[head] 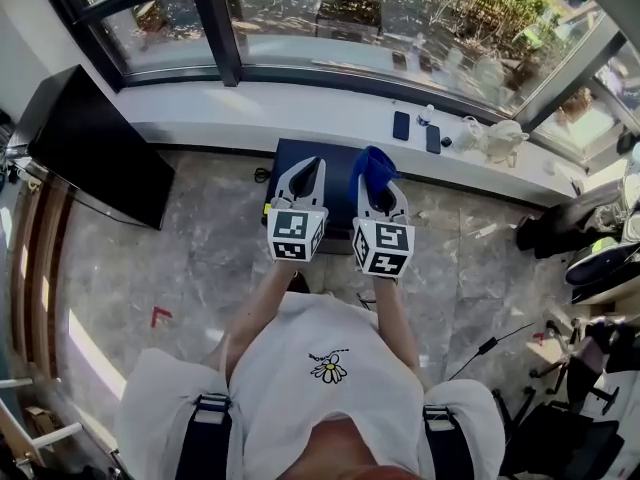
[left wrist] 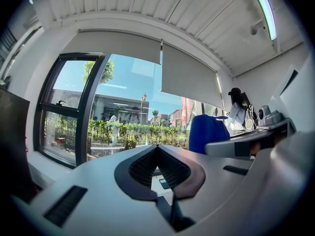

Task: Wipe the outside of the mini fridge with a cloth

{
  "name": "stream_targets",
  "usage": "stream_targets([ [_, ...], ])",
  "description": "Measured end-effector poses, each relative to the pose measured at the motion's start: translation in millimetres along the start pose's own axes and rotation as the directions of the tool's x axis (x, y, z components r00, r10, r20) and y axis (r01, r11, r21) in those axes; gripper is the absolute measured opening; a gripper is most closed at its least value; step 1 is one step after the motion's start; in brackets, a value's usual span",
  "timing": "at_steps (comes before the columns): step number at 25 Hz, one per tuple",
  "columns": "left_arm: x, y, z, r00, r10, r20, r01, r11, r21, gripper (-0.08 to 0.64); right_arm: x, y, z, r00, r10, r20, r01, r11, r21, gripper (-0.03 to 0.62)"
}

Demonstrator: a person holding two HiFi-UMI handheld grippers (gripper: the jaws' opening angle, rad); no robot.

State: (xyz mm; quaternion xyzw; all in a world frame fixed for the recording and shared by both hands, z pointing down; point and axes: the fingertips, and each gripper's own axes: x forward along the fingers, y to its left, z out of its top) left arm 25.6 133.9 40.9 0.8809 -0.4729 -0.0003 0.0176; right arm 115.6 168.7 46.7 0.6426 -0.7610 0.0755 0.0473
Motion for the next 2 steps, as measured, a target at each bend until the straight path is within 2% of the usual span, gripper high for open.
stream_targets([
  [2,0.6,-1.2,1.1,1.0,-0.001,0.003,0.001,1.0,0.003,0.005,-0.2,-0.9,0.4,1.0,-0.002,0.003,0.002,1.0,0.002,0.075],
])
